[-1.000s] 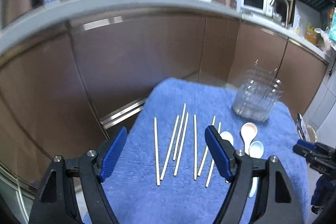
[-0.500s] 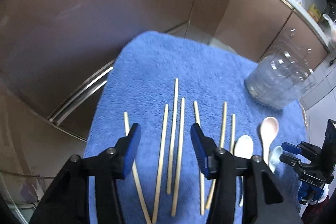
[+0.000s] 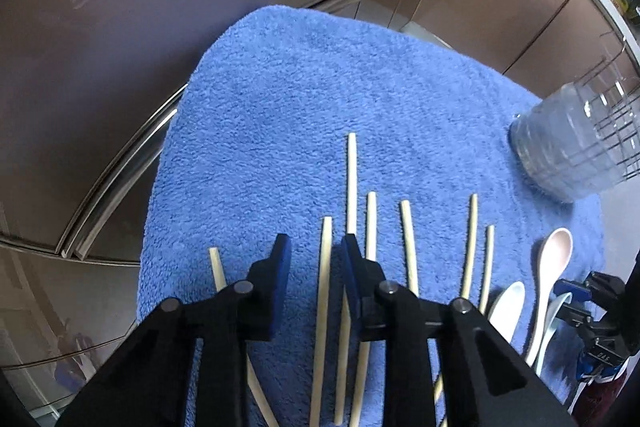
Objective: Organize utensils
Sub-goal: 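Grasp a chopstick with the left gripper while the right gripper grasps the pale-blue spoon, then lift the chopstick and pale-blue spoon and drop both into the clear holder, then grasp another chopstick with the left gripper while the right gripper grasps a white spoon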
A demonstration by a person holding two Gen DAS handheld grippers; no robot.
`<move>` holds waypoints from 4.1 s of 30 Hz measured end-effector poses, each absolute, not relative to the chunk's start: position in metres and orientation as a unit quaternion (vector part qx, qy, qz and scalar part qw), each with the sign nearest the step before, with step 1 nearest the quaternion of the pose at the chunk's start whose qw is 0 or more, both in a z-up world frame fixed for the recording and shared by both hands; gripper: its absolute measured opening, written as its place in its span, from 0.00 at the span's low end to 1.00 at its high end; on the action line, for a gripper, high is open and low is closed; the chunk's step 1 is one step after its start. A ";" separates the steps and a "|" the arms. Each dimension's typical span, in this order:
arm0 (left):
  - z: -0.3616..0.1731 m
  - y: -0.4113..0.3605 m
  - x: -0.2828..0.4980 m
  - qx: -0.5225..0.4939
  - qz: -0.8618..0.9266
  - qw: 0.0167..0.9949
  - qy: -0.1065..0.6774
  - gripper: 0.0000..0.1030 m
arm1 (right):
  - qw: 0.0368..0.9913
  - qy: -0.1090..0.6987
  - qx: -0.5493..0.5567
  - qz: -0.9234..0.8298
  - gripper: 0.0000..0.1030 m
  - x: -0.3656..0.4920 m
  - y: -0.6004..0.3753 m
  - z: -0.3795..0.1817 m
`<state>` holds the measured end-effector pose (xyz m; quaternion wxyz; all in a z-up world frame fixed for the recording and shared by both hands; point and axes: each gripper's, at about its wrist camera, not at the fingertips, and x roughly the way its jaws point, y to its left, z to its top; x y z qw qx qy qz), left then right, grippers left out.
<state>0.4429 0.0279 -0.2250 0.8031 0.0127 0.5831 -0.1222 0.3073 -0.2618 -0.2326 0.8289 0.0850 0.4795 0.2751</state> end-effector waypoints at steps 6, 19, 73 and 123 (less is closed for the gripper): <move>-0.234 0.018 0.447 0.050 -0.119 0.797 0.590 0.17 | 0.823 0.484 0.060 0.290 0.18 0.311 -0.253 -0.231; -0.176 0.028 0.403 0.011 -0.107 0.847 0.520 0.05 | 0.850 0.447 -0.004 0.278 0.07 0.290 -0.236 -0.195; -0.039 -0.128 0.361 -0.111 -0.096 0.987 0.057 0.25 | 0.983 0.128 -0.111 -0.077 0.28 0.314 -0.266 -0.083; -0.120 0.018 0.292 -0.037 -0.074 0.897 0.435 0.27 | 0.919 0.327 0.114 0.188 0.28 0.217 -0.291 -0.147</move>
